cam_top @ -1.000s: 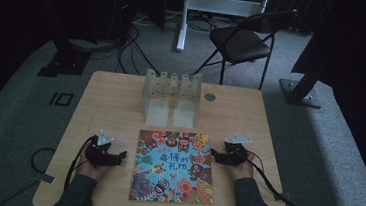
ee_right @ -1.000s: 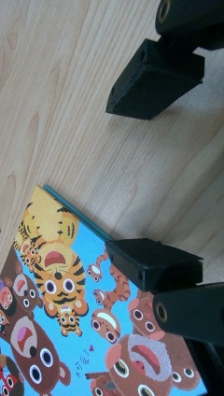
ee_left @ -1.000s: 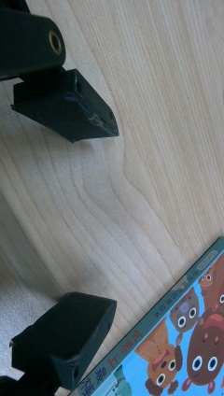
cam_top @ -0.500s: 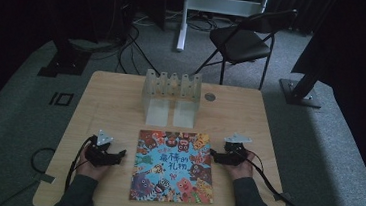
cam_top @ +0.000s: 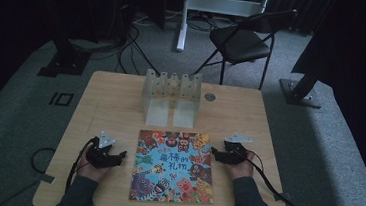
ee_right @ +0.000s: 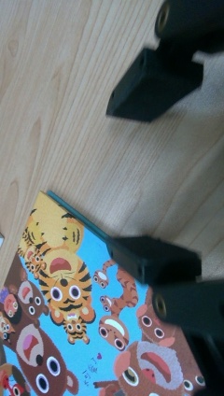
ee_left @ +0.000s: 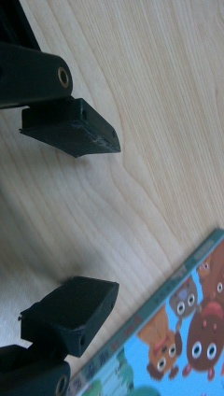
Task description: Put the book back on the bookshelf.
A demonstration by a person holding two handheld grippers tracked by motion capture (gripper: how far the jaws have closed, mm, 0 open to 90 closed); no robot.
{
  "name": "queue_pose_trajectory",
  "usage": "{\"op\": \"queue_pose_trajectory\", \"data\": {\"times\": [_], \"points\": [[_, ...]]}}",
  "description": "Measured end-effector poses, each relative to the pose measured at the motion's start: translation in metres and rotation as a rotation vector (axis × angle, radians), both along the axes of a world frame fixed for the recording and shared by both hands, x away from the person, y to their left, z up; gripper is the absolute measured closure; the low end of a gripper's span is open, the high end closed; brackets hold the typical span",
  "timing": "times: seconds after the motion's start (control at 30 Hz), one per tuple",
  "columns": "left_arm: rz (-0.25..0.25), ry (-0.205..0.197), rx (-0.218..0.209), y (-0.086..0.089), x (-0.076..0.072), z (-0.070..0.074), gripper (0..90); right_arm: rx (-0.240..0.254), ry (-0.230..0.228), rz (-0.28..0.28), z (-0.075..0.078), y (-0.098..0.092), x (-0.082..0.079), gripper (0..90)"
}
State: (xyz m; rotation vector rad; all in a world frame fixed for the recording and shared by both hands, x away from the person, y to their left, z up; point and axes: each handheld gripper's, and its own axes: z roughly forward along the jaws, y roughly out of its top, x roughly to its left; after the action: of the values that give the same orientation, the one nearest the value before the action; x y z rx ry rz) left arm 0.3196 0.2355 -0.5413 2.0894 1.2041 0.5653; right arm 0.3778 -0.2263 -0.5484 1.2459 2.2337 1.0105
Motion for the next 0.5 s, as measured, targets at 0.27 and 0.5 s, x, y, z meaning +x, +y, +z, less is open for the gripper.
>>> {"op": "queue_pose_trajectory", "data": {"times": [0.27,0.5], "points": [[-0.047,-0.039,-0.028,-0.009,-0.009,0.012,28.1,0.028,0.000,0.043,0.013,0.006,-0.002,39.8],[-0.106,-0.065,-0.004,-0.027,-0.021,0.018,25.8,0.052,-0.043,0.080,0.033,0.014,0.002,39.5]]}}
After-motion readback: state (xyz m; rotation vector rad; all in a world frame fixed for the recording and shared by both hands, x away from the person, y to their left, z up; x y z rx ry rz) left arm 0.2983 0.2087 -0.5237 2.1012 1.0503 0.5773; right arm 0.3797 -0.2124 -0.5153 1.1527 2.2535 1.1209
